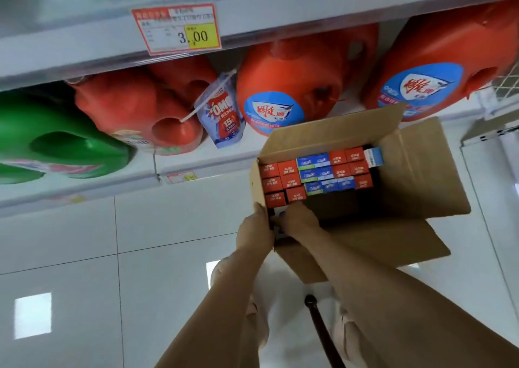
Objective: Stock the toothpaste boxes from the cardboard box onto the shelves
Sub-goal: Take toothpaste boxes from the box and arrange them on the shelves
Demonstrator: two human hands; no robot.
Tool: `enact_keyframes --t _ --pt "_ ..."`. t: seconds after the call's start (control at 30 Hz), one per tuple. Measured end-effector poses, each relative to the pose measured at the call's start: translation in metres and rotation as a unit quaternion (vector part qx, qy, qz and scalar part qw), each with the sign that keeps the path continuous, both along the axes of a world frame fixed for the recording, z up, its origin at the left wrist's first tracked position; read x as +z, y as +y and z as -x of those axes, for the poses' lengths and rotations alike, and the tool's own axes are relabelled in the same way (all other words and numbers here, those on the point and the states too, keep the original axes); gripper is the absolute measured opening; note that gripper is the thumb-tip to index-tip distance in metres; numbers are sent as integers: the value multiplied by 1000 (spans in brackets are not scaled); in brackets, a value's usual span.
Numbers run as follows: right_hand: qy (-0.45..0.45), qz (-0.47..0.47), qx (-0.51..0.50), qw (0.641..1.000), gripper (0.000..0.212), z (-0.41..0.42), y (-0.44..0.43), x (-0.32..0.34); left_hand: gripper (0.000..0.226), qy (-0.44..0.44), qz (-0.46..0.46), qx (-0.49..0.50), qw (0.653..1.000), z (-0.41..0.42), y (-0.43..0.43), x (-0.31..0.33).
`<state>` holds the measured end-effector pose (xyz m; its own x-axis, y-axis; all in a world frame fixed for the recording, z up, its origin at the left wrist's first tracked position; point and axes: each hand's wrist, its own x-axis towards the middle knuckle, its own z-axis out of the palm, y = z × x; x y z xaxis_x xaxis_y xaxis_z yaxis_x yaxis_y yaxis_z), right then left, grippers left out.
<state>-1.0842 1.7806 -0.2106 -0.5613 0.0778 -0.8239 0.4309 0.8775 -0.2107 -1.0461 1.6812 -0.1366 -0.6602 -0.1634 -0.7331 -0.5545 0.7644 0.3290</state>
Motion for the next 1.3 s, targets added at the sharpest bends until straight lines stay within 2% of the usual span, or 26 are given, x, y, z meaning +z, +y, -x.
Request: enact_keyframes --t 0.1,0.2,0.3,0.37,0.47,0.7,0.97,1.03,1.07,1.13,1.17,1.23,1.3 --pt "29 -12 -41 999 54 -4 9 4 46 -4 -2 -9 1000 2 -2 1" --pt "30 22 -85 996 67 1 19 8 50 -13 2 -20 1000 3 -2 2" --pt "20 31 -63 997 93 -1 17 12 43 -13 1 -19 1000 5 -1 3" --pt "4 14 -36 999 101 -7 13 14 39 -17 3 -20 1000 6 0 4" --pt "1 -16 -26 1000 91 -9 6 16 38 -23 3 -17 1000 7 0 4" --pt "4 -22 -79 997 71 -5 7 15 44 -41 -15 -11 999 10 -3 3" --pt "11 -29 -8 999 87 -6 7 17 43 -42 -12 -8 999 10 -3 -4" --pt "11 -38 -10 999 88 -5 7 18 57 -18 -9 7 1000 9 0 -4" --pt "7 -39 -13 999 87 -4 7 19 67 24 5 7 1000 9 3 -4" --pt "-1 -42 -18 999 73 -4 7 19 76 131 42 -37 990 11 9 -2" --pt "-4 -43 -7 999 60 -4 7 19 73 166 52 -84 981 13 12 -1" --pt "-18 -37 45 998 37 -2 14 19 53 187 73 -186 962 16 17 -5" --pt "-33 -40 81 995 30 4 24 23 37 167 112 -265 943 15 20 -14"
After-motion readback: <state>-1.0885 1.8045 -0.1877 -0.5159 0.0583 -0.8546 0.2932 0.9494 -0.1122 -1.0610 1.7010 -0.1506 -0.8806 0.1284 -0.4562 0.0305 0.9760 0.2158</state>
